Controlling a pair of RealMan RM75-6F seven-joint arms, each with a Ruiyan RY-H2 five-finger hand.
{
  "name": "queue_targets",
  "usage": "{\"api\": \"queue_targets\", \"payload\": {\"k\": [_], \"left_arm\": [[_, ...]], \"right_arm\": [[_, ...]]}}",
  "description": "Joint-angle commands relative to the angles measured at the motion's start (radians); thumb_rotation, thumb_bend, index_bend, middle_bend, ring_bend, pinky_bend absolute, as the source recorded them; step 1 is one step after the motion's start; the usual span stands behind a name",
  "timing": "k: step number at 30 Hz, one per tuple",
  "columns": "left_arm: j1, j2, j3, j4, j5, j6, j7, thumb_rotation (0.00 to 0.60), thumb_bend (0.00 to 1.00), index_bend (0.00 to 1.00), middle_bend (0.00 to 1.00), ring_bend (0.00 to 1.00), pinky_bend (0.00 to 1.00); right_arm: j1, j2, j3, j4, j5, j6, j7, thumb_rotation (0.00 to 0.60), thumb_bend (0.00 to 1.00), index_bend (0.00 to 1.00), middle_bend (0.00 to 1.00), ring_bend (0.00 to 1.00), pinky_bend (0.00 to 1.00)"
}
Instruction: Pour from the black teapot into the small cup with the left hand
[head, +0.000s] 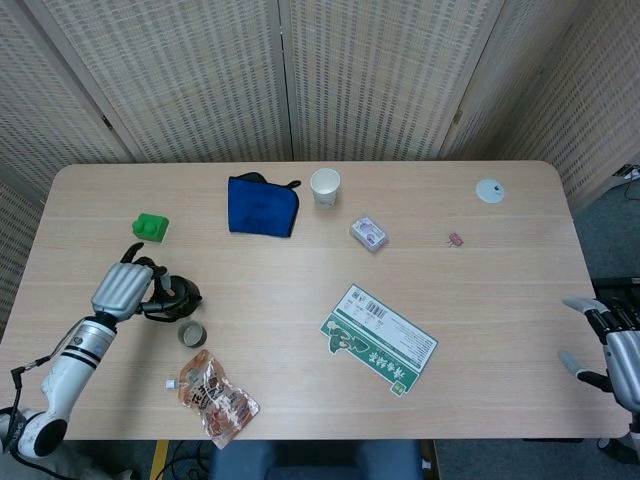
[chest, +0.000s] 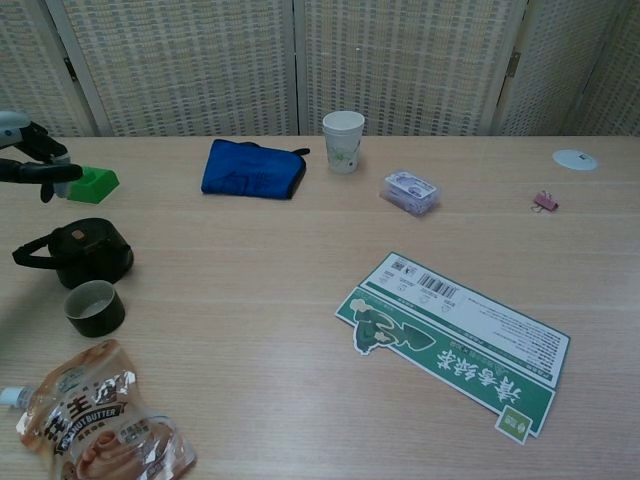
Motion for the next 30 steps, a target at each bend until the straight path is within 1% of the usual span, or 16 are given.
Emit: {"api": "queue_targets", "payload": {"k": [1,2,3,4,5,8,12,15,22,30], "left_arm": [[0.013,0.013,0.014,-0.018,0.021,0.007,-0.022,0.396,0.11,0.5,0.53,0.3,0.0],[0.016,0.015,0.019,-0.02,0.031,0.01,-0.022,0.533,0.11,0.47,0.52,0.29,0.0],[0.02,0.016,0.026,-0.02,0.046,0.016,-0.021,0.586,0.11,0.45,0.5,0.29,0.0],[0.023,0.016,0.032,-0.02,0.056,0.021,-0.018,0.6,0.11,0.42,0.48,0.28,0.0],[0.026,0.016,0.038,-0.021,0.066,0.025,-0.013,0.6,0.11,0.39,0.44,0.27,0.0],[0.031,0.012,0.046,-0.027,0.081,0.033,-0.006,0.6,0.11,0.32,0.39,0.25,0.0],[0.031,-0.01,0.052,-0.007,0.09,0.033,0.02,0.6,0.11,0.27,0.36,0.23,0.0],[0.027,-0.032,0.052,0.016,0.081,0.021,0.034,0.6,0.11,0.25,0.34,0.21,0.0],[0.015,-0.081,0.05,0.103,0.072,0.001,0.083,0.6,0.11,0.25,0.33,0.2,0.0],[0.002,-0.106,0.041,0.157,0.045,-0.03,0.101,0.6,0.11,0.24,0.33,0.2,0.0]], "right_arm": [[0.0,0.0,-0.001,0.0,0.001,-0.001,0.0,0.6,0.19,0.26,0.29,0.2,0.19],[0.0,0.0,-0.001,0.0,0.001,-0.001,0.0,0.6,0.19,0.26,0.29,0.2,0.19],[0.0,0.0,-0.001,0.0,0.001,-0.001,0.0,0.6,0.19,0.26,0.29,0.2,0.19],[0.0,0.0,-0.001,0.0,0.001,-0.001,0.0,0.6,0.19,0.26,0.29,0.2,0.19],[-0.001,0.0,-0.001,0.001,0.001,0.0,0.0,0.6,0.19,0.26,0.29,0.2,0.19],[-0.001,0.0,-0.001,0.001,0.0,0.001,0.0,0.6,0.19,0.26,0.29,0.2,0.19],[-0.002,-0.001,-0.001,0.004,0.0,0.006,0.003,0.6,0.19,0.26,0.29,0.2,0.19],[-0.005,-0.002,-0.002,0.007,0.0,0.009,0.006,0.6,0.19,0.26,0.29,0.2,0.19],[-0.011,0.0,-0.003,0.012,0.005,0.015,0.011,0.6,0.19,0.26,0.29,0.2,0.19],[-0.012,-0.001,-0.002,0.013,0.009,0.013,0.011,0.6,0.19,0.26,0.29,0.2,0.19]]}}
